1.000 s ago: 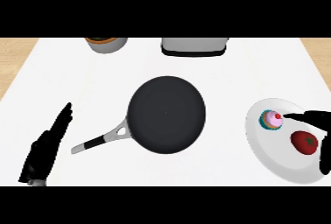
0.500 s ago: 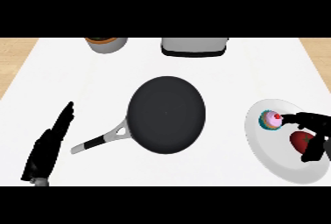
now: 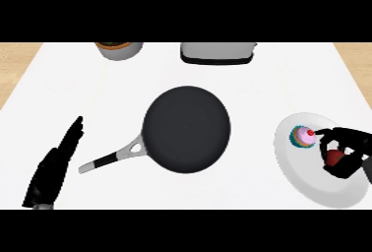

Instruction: Pick the tomato from the plate and place it in the pan

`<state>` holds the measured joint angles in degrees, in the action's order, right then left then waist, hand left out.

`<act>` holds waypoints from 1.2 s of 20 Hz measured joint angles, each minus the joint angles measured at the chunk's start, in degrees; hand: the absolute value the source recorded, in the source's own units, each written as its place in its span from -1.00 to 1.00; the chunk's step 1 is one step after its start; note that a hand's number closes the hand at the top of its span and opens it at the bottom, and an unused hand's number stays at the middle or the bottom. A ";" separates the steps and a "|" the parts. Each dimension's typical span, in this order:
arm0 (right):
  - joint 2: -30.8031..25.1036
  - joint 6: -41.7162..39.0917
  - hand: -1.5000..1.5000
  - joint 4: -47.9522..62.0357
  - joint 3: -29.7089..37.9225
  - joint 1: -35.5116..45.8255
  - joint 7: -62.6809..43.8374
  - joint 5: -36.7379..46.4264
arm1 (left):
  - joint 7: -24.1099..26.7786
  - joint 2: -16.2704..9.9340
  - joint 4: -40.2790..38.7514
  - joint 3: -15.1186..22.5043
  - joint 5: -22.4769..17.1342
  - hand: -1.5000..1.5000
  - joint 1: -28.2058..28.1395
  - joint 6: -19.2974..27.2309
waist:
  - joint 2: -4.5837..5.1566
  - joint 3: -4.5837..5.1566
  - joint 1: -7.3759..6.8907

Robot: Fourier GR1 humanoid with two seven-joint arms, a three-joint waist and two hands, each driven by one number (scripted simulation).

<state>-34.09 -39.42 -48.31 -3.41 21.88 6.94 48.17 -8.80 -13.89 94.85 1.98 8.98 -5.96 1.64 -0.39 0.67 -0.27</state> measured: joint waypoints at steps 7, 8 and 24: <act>9.11 9.43 1.00 -4.91 7.20 -4.11 -12.42 -3.30 | 0.99 0.00 -2.27 -2.37 -0.21 0.00 -0.81 0.81 | -1.81 0.32 3.03; 10.49 11.60 1.00 -5.56 8.59 -4.87 -14.01 -4.01 | 0.83 -0.08 -2.35 -2.81 -0.25 0.00 -1.22 1.09 | -2.33 0.35 4.13; 20.77 44.04 1.00 -33.87 5.45 -6.18 -47.66 17.08 | 0.07 -0.48 -2.17 -4.04 -0.10 0.00 -3.37 1.84 | -3.27 0.40 6.97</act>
<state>-13.32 4.62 -82.18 2.04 15.70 -40.72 65.25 -8.73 -14.37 92.69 -2.06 8.88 -9.33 3.47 -3.66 1.07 6.70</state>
